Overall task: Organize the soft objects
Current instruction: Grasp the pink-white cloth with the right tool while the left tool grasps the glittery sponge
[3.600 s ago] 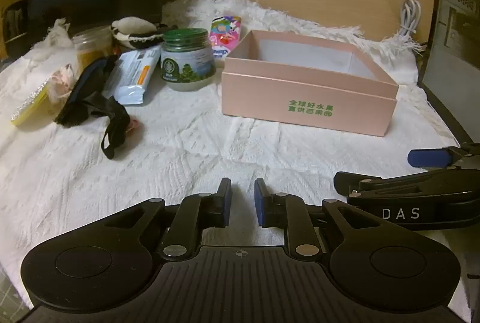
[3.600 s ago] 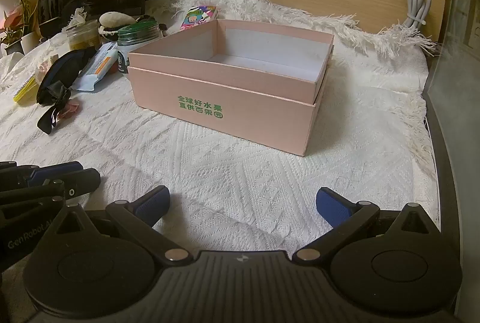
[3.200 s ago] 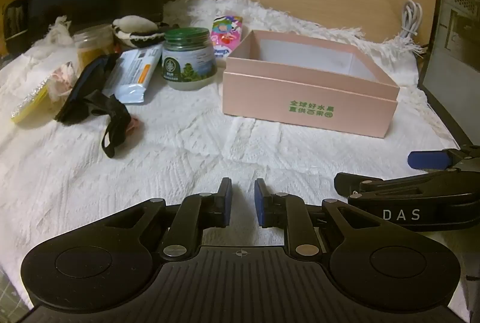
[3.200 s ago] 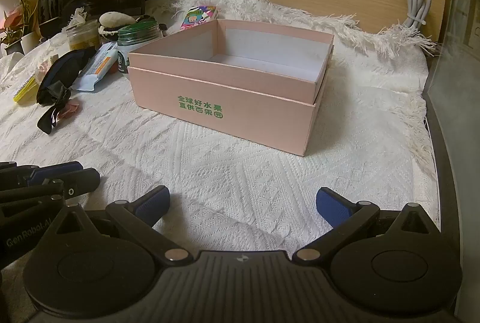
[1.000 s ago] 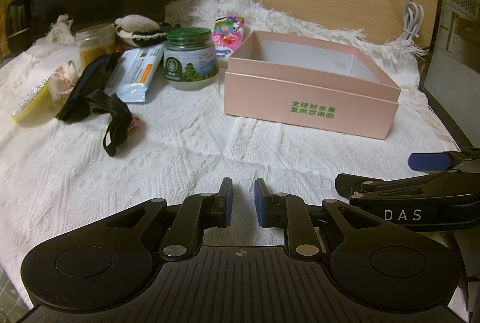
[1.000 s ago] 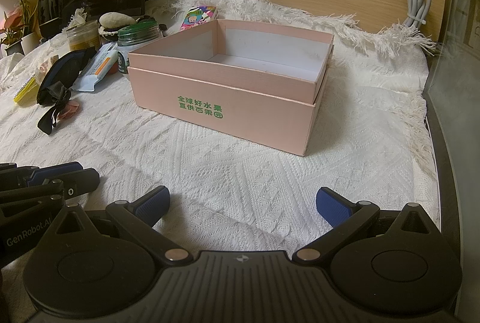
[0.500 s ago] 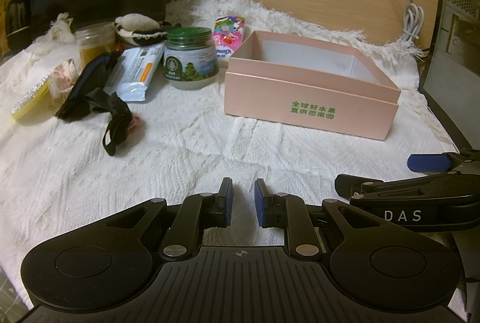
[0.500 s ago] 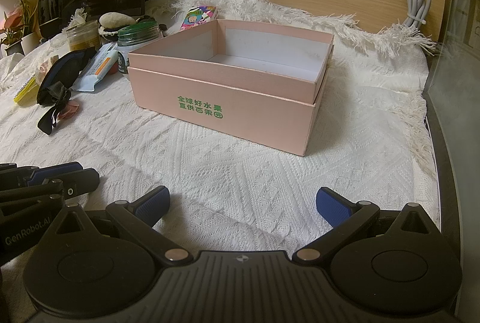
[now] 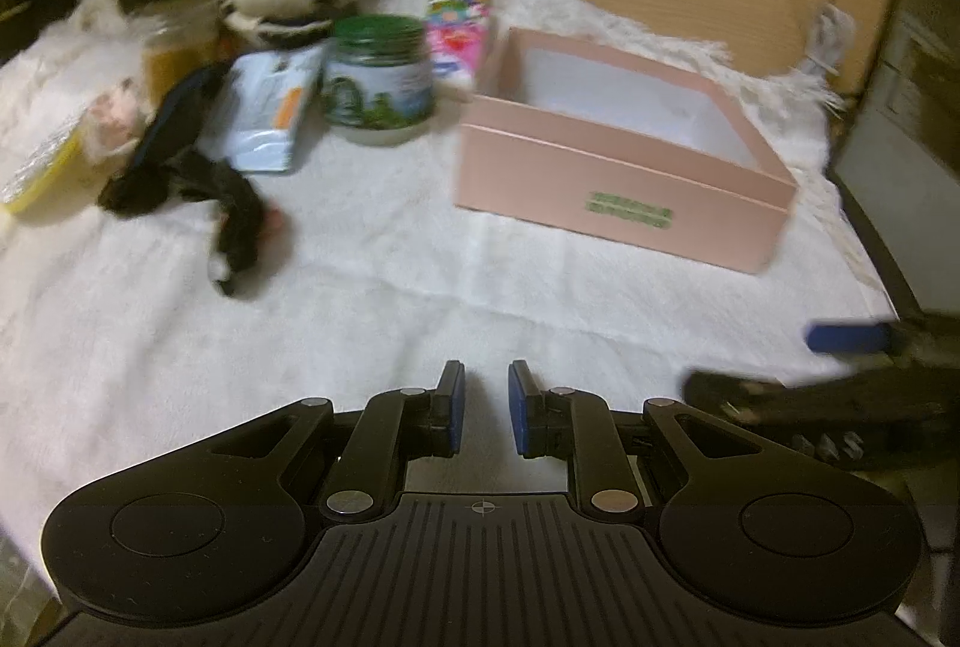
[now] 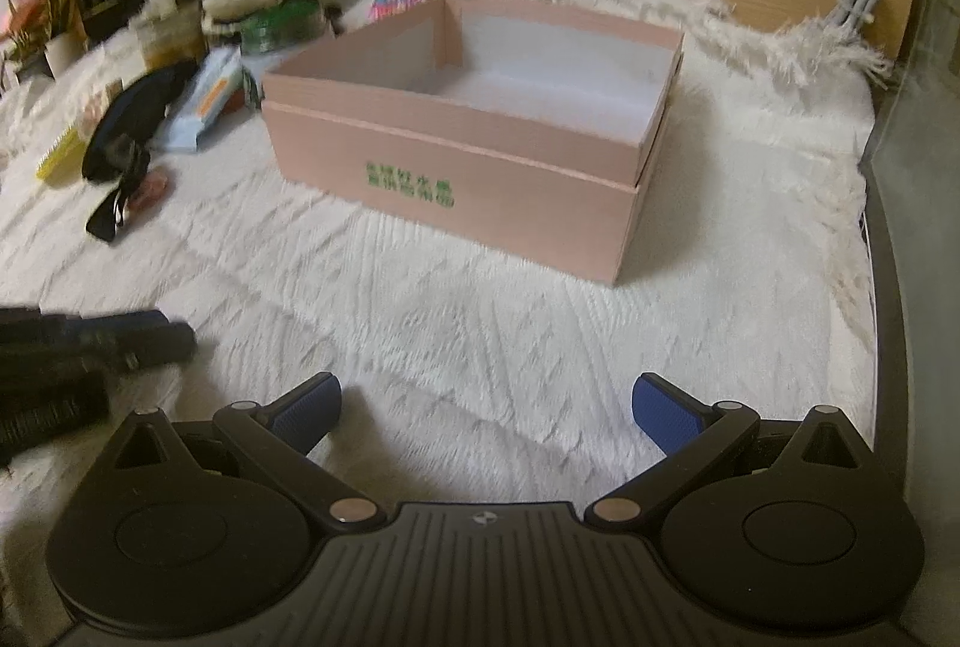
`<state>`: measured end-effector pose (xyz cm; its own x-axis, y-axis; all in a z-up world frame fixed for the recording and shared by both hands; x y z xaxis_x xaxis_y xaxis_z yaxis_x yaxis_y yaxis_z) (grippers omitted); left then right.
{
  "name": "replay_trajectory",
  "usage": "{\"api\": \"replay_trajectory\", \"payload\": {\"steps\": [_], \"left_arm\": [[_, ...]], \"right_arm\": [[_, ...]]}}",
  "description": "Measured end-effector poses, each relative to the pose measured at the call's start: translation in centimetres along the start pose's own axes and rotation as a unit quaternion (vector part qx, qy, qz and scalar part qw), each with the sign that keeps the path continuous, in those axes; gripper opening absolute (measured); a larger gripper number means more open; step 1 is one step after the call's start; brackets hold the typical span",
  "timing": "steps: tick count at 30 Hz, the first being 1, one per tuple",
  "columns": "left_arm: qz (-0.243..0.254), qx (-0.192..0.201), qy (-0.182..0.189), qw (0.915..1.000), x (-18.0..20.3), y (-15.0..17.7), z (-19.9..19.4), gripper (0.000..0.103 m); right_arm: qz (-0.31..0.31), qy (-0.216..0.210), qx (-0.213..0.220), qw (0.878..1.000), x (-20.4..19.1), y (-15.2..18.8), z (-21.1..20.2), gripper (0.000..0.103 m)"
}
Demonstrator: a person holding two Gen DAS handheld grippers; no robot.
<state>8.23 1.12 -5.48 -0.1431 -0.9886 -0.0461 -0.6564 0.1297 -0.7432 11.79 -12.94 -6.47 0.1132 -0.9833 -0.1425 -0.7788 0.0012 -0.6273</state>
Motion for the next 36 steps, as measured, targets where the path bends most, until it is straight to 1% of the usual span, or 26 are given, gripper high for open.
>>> {"api": "replay_trajectory", "payload": {"steps": [2, 4, 5, 7, 10, 12, 13, 14, 15, 16, 18, 20, 21, 22, 24, 26, 27, 28, 29, 30, 31, 32, 33, 34, 36], "left_arm": [[-0.014, -0.016, 0.001, 0.9998, -1.5, -0.4, -0.1, 0.019], [-0.028, -0.018, 0.005, 0.9994, -3.3, -0.9, -0.3, 0.019], [-0.037, -0.016, 0.014, 0.9991, -4.2, -1.2, -0.4, 0.019], [-0.039, -0.015, 0.049, 0.9979, -5.8, -2.0, -0.6, 0.019], [-0.021, 0.000, 0.106, 0.9941, -8.4, -4.0, -1.1, 0.019], [-0.027, 0.007, 0.124, 0.9919, -11.2, -5.2, -1.5, 0.019], [-0.030, 0.008, 0.124, 0.9918, -13.0, -5.8, -1.7, 0.019], [-0.034, 0.009, 0.120, 0.9921, -14.8, -6.4, -1.8, 0.019], [-0.037, 0.015, 0.113, 0.9928, -17.0, -7.0, -2.1, 0.019], [-0.038, 0.023, 0.103, 0.9937, -18.9, -7.6, -2.4, 0.019], [-0.030, 0.033, 0.075, 0.9962, -23.2, -8.6, -2.7, 0.019], [-0.034, 0.027, 0.064, 0.9970, -26.9, -9.2, -2.5, 0.019], [-0.040, 0.022, 0.064, 0.9969, -28.5, -9.3, -2.4, 0.019], [-0.045, 0.012, 0.070, 0.9965, -30.2, -9.3, -2.1, 0.019], [-0.048, 0.000, 0.083, 0.9954, -32.8, -9.1, -1.7, 0.019], [-0.054, -0.008, 0.083, 0.9950, -35.3, -9.1, -1.3, 0.019], [-0.061, -0.007, 0.085, 0.9945, -36.5, -9.1, -1.3, 0.019], [-0.069, -0.002, 0.090, 0.9935, -37.5, -9.1, -1.2, 0.019], [-0.078, 0.004, 0.098, 0.9921, -38.5, -9.0, -1.1, 0.019], [-0.084, 0.008, 0.110, 0.9904, -39.5, -8.7, -1.1, 0.019], [-0.089, 0.008, 0.117, 0.9891, -40.4, -8.1, -1.1, 0.019], [-0.095, 0.003, 0.121, 0.9880, -41.2, -7.7, -0.8, 0.019], [-0.107, -0.007, 0.123, 0.9865, -42.0, -7.0, -0.6, 0.019], [-0.126, -0.020, 0.130, 0.9832, -42.7, -6.4, -0.3, 0.019], [-0.149, -0.037, 0.168, 0.9737, -43.2, -5.8, 0.1, 0.019]], "right_arm": [[0.000, 0.006, -0.018, 1.000, 0.0, 0.1, 0.0, 0.103], [0.003, 0.014, -0.029, 0.999, -0.1, 0.1, 0.1, 0.103], [0.006, 0.017, -0.038, 0.999, -0.1, 0.1, 0.1, 0.103], [0.012, 0.027, -0.062, 0.998, -0.2, 0.0, 0.3, 0.103], [0.019, 0.037, -0.083, 0.996, -0.5, 0.1, 0.4, 0.103], [0.025, 0.045, -0.107, 0.993, -0.9, -0.1, 0.5, 0.103], [0.035, 0.059, -0.110, 0.992, -1.0, -0.4, 0.4, 0.103], [0.039, 0.073, -0.099, 0.992, -1.3, -1.0, 0.1, 0.103], [0.033, 0.085, -0.073, 0.993, -2.0, -1.9, -0.5, 0.103], [0.023, 0.091, -0.047, 0.994, -3.1, -3.1, -1.1, 0.103], [0.018, 0.087, 0.000, 0.996, -5.7, -5.5, -2.1, 0.103], [0.027, 0.071, 0.046, 0.996, -8.5, -7.9, -2.9, 0.103], [0.030, 0.059, 0.065, 0.996, -10.3, -9.1, -3.1, 0.103], [0.024, 0.047, 0.075, 0.996, -12.3, -10.1, -3.0, 0.103], [-0.013, 0.024, 0.083, 0.996, -16.7, -11.4, -2.5, 0.103], [-0.057, -0.004, 0.096, 0.994, -21.5, -11.8, -1.9, 0.102], [-0.083, -0.020, 0.102, 0.991, -24.3, -12.0, -1.6, 0.098], [-0.106, -0.033, 0.106, 0.988, -26.6, -11.9, -1.2, 0.091], [-0.133, -0.048, 0.107, 0.984, -29.2, -11.5, -0.7, 0.088], [-0.154, -0.056, 0.101, 0.981, -31.5, -11.1, 0.1, 0.082], [-0.167, -0.061, 0.090, 0.980, -33.4, -10.7, 1.1, 0.074], [-0.176, -0.065, 0.075, 0.979, -35.0, -10.4, 2.2, 0.069], [-0.182, -0.065, 0.060, 0.979, -36.1, -10.2, 3.1, 0.063], [-0.191, -0.065, 0.048, 0.978, -37.1, -10.2, 4.1, 0.062], [-0.203, -0.062, 0.037, 0.976, -38.3, -10.4, 5.9, 0.061]]}}
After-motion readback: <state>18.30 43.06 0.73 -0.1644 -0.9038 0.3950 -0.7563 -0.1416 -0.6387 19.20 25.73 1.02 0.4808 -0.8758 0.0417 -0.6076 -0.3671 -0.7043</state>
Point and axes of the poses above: each gripper's, at about its wrist camera, not at the fingertips, and z roughly the way its jaws point, x to its right, y to its underside, the point moved 10 cm from there along z, roughly the way its jaws point, and after that the axes turned 11 degrees about z, right-handed, at the moved point
